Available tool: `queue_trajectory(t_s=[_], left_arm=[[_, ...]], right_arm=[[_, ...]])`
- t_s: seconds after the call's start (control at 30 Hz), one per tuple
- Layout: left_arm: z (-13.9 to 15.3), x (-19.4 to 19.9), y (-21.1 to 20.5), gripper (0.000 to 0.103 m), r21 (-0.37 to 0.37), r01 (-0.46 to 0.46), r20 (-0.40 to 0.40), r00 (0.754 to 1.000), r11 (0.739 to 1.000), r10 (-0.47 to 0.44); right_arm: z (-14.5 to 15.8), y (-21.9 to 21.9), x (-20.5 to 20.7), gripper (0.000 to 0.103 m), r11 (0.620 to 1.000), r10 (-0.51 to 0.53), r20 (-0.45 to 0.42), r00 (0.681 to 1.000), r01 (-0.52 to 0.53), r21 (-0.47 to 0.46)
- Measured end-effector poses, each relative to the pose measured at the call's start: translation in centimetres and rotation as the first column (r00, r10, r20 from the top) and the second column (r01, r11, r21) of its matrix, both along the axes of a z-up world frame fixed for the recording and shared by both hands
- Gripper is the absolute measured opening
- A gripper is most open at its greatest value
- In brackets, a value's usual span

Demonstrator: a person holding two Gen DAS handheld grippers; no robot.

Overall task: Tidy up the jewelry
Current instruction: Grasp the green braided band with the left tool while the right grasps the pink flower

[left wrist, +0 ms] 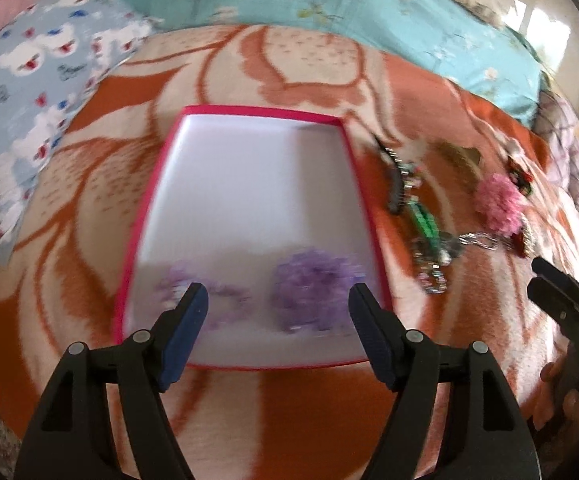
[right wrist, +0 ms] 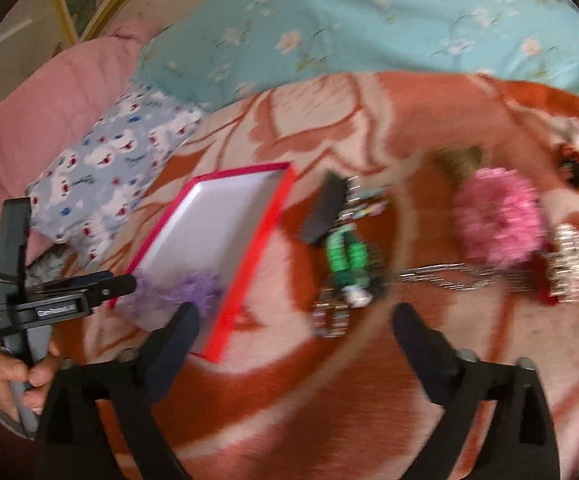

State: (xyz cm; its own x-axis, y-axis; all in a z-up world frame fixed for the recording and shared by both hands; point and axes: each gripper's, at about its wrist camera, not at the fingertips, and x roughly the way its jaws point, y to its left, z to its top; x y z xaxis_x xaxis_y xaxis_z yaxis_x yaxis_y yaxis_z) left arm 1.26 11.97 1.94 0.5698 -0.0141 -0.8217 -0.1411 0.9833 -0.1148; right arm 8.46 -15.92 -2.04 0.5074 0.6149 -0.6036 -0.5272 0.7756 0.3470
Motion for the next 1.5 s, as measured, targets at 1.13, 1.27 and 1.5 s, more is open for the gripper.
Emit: queue_trajectory(t_s=[1.13,1.27,1.5], left_arm=[[-4.9,11.3,-12.3,0.075,-0.149,0.162,-0.082,0.981,0.975,-0.175],[-6.0,13.0,-12.7,0.061,-0.142,0.166,-0.094,0.979,0.976,-0.180],[-7.6,14.3,-13.2,0.010,-0.177,0.194,-0.112,0.970,0.965,-0.216]], right_arm=[[-2.4,-11.3,11.3,0.073,0.954,-0.299,-0.134,0.945,0.297,-0.032],[-3.4,-10.4,12.8,0.053,0.955,-0.296,-0.158,0.942,0.293,-0.040],[-4.6,-10.8,13.9,0.010,0.952,-0.304,-0.181,0.935,0.304,-0.026]])
